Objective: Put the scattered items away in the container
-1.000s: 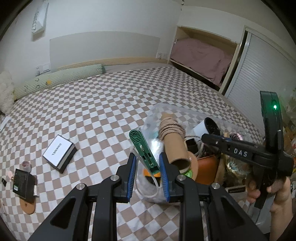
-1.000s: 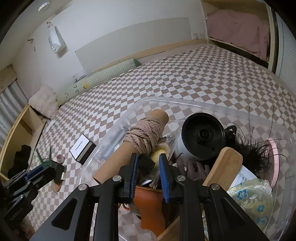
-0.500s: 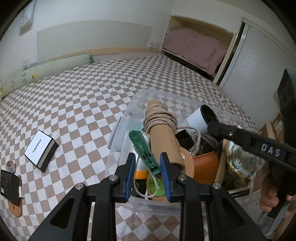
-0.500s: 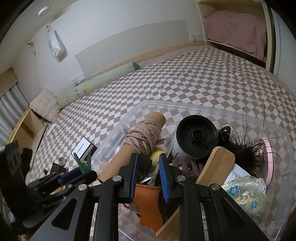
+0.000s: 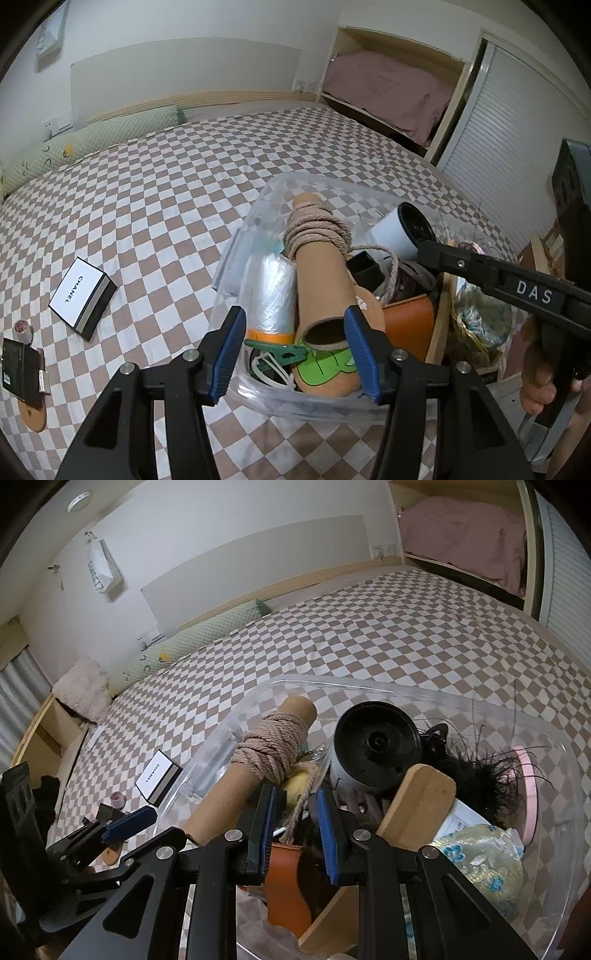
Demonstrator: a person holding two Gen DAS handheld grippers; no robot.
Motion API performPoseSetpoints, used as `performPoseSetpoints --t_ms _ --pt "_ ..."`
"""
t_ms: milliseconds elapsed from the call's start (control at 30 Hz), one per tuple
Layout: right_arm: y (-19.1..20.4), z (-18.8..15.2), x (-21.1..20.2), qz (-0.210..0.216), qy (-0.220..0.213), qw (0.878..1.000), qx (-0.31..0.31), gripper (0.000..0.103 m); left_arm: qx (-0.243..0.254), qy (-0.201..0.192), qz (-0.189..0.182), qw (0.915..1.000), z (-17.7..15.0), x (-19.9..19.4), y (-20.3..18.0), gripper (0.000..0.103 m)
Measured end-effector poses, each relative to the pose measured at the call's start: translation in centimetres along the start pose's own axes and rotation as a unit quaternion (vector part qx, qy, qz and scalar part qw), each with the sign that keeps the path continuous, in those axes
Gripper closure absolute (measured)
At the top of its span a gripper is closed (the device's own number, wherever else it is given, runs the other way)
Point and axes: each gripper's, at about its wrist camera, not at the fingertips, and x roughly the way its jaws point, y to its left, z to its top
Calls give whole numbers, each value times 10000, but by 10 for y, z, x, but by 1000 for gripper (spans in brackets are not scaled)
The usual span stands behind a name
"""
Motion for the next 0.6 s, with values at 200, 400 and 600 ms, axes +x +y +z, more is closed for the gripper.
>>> performPoseSetpoints --t_ms 200,400,600 --pt "-4 -1 -8 -140 -155 9998 -24 80 248 -114 125 9995 -2 -11 -11 38" --pt "4 -2 -16 -533 -391 9976 -227 58 220 -390 276 9986 -2 -30 0 21" --pt "26 -6 -17 -968 -643 9913 -614 18 55 -541 581 9968 -8 -48 19 21"
